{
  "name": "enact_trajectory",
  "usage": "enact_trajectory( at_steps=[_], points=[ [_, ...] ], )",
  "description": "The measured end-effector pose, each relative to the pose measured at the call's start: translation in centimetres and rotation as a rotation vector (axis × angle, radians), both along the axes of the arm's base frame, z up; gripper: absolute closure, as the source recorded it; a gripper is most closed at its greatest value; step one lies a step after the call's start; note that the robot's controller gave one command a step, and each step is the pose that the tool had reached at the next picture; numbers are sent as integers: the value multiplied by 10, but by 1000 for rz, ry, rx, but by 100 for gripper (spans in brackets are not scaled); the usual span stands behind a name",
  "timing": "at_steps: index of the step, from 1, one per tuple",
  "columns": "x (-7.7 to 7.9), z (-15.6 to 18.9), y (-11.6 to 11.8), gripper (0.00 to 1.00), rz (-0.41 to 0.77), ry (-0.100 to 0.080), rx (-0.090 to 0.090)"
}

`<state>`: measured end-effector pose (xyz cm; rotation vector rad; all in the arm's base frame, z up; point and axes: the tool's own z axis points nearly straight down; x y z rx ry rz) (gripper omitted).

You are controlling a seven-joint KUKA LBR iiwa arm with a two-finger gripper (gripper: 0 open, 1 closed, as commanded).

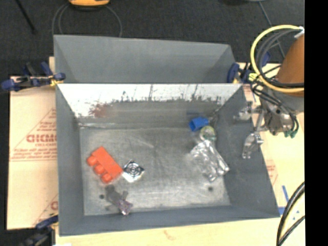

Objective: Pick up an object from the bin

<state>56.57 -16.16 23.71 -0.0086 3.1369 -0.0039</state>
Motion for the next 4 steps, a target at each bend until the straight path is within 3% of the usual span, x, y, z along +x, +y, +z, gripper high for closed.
enact_trajectory(
  at_steps=[1,4],
  points=[
    [33,-120,30,0,197,-3,-2],
    [35,-127,40,0,244,-9,-1]
  ],
)
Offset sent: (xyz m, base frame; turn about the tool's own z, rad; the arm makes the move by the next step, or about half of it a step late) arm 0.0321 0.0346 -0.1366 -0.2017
